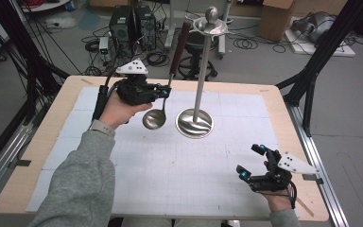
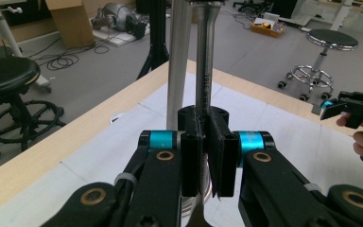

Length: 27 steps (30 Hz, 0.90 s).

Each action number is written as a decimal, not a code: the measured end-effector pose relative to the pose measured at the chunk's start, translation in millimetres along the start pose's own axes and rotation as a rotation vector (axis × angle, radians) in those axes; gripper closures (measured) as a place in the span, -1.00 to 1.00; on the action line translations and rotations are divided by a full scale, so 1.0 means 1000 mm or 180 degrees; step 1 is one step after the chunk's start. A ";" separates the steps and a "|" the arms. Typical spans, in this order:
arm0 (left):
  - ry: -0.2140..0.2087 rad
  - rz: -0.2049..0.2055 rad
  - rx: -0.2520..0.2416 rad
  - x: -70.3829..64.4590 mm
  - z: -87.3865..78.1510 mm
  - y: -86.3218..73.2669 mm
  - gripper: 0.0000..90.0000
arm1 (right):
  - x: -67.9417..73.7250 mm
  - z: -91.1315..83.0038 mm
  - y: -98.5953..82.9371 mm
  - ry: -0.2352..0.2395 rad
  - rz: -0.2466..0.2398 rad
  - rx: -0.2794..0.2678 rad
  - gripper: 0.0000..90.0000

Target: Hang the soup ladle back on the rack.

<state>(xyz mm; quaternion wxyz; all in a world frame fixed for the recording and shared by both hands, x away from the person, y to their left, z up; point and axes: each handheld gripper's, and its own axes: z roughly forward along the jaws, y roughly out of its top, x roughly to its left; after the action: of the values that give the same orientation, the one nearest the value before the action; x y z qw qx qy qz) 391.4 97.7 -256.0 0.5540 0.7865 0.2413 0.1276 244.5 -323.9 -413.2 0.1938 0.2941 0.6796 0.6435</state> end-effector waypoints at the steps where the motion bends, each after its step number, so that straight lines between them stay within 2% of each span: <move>1: -0.0014 0.0007 0.0000 0.000 0.000 0.000 0.87 | 0.000 0.000 0.000 0.0009 -0.0007 0.0005 -0.99; 15: -0.0134 0.0044 0.0003 -0.006 0.003 0.003 0.87 | 0.000 0.001 0.000 0.0015 -0.0009 0.0001 -0.99; 27: -0.0135 0.0026 0.0042 -0.008 0.013 0.006 0.87 | 0.000 0.001 0.000 0.0014 0.0004 -0.0006 -0.99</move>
<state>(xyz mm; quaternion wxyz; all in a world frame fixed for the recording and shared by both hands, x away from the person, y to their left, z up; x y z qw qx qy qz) 392.0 81.1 -255.0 0.5532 0.7937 0.2271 0.1115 245.2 -323.6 -413.7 0.1921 0.2929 0.6793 0.6449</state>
